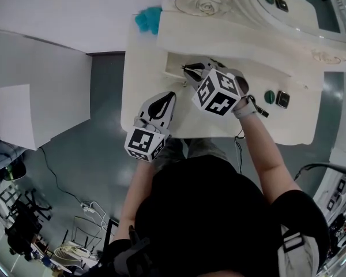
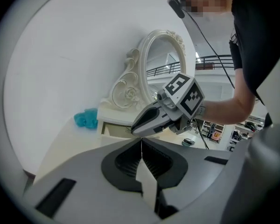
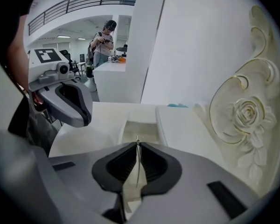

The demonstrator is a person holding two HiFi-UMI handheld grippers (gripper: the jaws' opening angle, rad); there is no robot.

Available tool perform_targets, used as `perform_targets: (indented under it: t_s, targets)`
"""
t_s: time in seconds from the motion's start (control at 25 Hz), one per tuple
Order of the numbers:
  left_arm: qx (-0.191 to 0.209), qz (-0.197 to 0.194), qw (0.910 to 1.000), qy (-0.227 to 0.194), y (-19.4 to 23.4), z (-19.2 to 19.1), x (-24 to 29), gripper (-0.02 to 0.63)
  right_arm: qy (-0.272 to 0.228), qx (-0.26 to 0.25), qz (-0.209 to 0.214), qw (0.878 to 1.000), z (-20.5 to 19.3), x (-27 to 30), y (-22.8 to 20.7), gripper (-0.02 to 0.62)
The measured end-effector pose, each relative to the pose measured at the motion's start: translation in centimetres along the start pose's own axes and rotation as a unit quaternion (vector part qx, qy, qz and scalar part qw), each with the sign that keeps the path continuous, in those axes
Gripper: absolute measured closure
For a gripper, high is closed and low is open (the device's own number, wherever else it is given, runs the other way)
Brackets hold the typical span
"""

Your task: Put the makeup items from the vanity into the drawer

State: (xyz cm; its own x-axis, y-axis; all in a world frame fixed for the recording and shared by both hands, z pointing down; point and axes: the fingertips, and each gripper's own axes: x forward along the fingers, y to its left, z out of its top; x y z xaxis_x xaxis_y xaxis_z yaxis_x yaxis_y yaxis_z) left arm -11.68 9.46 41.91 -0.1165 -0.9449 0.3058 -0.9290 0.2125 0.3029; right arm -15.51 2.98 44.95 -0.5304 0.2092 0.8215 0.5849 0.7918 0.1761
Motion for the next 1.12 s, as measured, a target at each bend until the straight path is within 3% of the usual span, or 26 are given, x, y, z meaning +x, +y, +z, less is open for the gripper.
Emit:
perform_targets:
  t_s: [0.52,1.12]
  targets:
    - [-0.019,0.034,0.9991,-0.018,3.0,0.0,-2.4,0.591,0.052,-0.023,0.037,0.998,1.5,2.6,0.3,0.552]
    - [-0.015,-0.004,0.9998,-0.015,0.4,0.2,0.1,0.591,-0.035,0.056,-0.016,0.998,1.9,-2.6,1.0,0.568]
